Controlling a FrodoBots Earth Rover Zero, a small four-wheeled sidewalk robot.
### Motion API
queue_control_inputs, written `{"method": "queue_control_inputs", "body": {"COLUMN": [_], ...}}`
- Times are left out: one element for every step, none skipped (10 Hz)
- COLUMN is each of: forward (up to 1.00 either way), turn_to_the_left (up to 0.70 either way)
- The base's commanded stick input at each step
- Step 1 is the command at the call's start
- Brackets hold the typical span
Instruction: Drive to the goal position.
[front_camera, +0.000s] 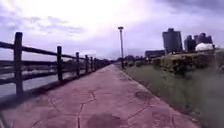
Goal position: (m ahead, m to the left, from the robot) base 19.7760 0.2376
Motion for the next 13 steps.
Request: {"method": "queue_control_inputs", "body": {"forward": [1.0, 1.0, 1.0, 1.0, 1.0, 1.0, 1.0, 1.0, 1.0, 1.0, 1.0, 1.0, 1.0], "turn_to_the_left": [0.0, 0.0, 0.0, 0.13, 0.33, 0.4, 0.4, 0.4, 0.38, 0.05, 0.0, 0.0, 0.0]}}
